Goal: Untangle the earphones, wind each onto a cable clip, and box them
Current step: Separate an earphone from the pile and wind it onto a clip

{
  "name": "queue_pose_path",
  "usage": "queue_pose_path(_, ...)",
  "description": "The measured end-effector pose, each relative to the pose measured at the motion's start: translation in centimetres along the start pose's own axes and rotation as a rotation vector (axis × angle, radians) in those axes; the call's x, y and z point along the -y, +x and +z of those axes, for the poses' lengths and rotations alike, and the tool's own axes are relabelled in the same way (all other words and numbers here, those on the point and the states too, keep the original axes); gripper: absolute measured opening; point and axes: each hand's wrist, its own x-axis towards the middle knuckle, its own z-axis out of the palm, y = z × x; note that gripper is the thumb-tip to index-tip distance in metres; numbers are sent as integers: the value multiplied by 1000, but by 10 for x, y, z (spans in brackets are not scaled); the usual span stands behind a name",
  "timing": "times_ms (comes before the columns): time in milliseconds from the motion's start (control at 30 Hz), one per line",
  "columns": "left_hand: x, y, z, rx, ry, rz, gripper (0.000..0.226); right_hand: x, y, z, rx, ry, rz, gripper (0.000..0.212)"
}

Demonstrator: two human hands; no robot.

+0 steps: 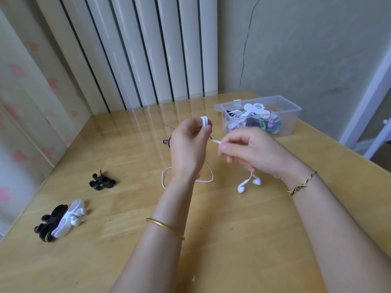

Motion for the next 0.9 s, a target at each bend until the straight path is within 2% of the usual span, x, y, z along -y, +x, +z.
queue_pose_path(67, 1, 0, 1, 101, 193, 77, 12, -2, 3, -3, -170, -40, -76, 19)
queue_pose_path(133, -3, -2, 2, 225, 237, 66, 18, -8, 7, -6, -325, -80, -124, 18)
queue_pose_path(233, -13, -7, 2, 418, 96, -22, 29, -16, 11, -6, -436, -184, -118, 15)
queue_pose_path(333, -17, -8, 1, 540, -77, -131, 26, -22, 13, -6, -448, -174, -83, 18)
queue_pose_path(433, -17, -5, 0, 495, -390, -296, 28, -23, 13, -2, -372, -162, -11, 23)
queue_pose_path(500, -17, -1, -1, 341, -525, -386, 26, -20, 11, 5, -237, -184, 50, 21)
queue_pose_path(567, -13, 0, -1, 176, -548, -379, 21, -16, 10, 14, -58, -236, 79, 19)
queue_pose_path(633, -6, 0, -1, 62, -462, -295, 13, -13, 8, 20, 76, -285, 76, 17)
queue_pose_path(700, -1, 1, -1, -5, -279, -187, 6, -10, 6, 22, 97, -286, 62, 14)
queue_pose_path(800, 5, 3, -1, 21, 88, -23, 9, -4, 4, 16, -12, -324, -2, 12)
queue_pose_path(900, 5, 1, 1, 182, 307, 27, 17, -1, 5, 7, -199, -326, -97, 6)
